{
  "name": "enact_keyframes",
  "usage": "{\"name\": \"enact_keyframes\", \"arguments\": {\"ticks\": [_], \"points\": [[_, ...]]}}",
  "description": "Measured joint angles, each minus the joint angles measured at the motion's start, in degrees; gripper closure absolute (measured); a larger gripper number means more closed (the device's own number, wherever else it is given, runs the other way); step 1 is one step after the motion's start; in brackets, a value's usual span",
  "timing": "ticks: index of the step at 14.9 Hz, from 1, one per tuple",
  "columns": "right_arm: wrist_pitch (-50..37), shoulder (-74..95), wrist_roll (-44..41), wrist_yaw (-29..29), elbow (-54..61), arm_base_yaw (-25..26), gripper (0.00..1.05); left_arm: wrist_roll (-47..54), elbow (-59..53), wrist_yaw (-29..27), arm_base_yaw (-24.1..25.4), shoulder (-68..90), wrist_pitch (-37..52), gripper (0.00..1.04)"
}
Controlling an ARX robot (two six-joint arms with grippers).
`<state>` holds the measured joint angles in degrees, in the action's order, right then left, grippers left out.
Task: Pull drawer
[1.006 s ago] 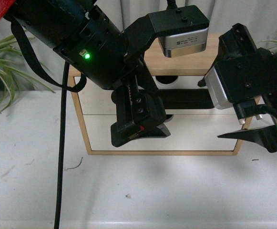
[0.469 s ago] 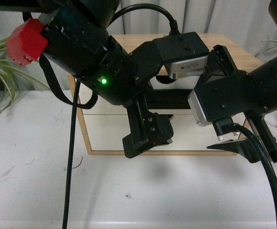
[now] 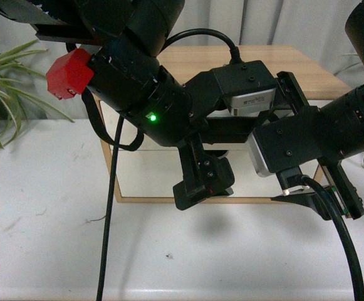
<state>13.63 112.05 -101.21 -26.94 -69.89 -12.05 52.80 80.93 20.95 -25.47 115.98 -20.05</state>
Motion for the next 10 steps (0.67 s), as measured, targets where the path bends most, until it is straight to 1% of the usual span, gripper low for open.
{"name": "enact_keyframes", "arguments": {"ticks": [5,10], "points": [[0.9,-0.3,-0.4,-0.2,0.4,0.0,0.06,0.4,-0.7,0.8,-0.3,-0.5,0.0,0.07],[3.4,-4.3,1.1,-1.0,5.3,-0.3,0.06,2.8,-8.6,3.1,-0.3,-5.7,-0.2,0.07]]}}
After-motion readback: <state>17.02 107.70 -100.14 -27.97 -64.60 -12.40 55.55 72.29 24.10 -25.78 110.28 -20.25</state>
